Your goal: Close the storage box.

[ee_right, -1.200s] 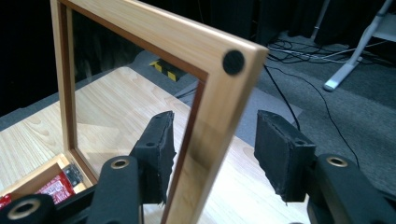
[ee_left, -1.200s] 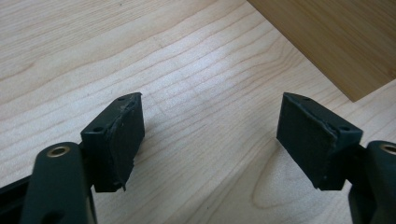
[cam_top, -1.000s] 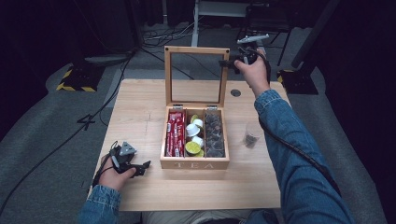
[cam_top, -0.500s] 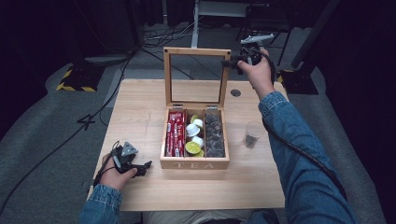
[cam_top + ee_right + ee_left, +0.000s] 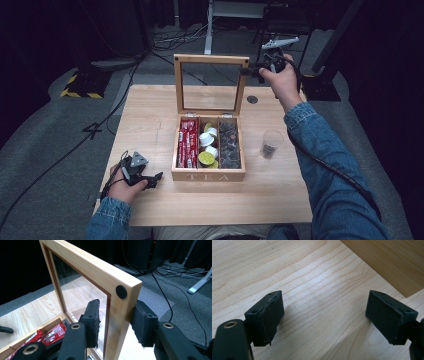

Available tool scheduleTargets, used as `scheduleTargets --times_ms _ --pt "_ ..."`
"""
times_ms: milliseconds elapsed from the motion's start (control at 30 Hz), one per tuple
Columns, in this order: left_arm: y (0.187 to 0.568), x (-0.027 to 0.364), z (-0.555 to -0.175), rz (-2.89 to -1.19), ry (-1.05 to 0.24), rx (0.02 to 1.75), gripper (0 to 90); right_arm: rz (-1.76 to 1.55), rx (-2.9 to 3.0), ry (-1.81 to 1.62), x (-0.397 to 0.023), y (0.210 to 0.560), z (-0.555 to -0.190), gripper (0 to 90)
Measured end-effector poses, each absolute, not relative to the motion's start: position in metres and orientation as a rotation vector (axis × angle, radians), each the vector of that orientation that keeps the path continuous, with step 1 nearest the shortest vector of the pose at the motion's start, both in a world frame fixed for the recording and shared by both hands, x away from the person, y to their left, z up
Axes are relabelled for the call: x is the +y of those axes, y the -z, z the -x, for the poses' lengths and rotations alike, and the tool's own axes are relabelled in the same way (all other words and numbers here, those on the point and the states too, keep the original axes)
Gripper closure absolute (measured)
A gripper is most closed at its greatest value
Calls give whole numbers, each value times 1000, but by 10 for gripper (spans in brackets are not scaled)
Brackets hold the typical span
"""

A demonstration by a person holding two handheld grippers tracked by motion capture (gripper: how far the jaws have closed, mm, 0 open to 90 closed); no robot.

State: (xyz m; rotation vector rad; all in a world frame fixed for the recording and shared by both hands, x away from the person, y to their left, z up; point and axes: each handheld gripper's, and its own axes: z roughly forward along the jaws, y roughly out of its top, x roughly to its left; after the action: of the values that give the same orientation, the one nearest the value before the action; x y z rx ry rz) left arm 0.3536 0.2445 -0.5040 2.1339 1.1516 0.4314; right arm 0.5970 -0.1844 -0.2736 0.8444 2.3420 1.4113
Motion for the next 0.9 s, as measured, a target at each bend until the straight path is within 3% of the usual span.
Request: scheduleTargets --times_ms 433,900 --pt "504 243 -355 -2128 -430 1156 155 -803 2355 -1507 -195 271 -576 647" --pt "504 243 -355 -2129 -430 1156 155 -725 2396 -1537 -200 272 -542 635"
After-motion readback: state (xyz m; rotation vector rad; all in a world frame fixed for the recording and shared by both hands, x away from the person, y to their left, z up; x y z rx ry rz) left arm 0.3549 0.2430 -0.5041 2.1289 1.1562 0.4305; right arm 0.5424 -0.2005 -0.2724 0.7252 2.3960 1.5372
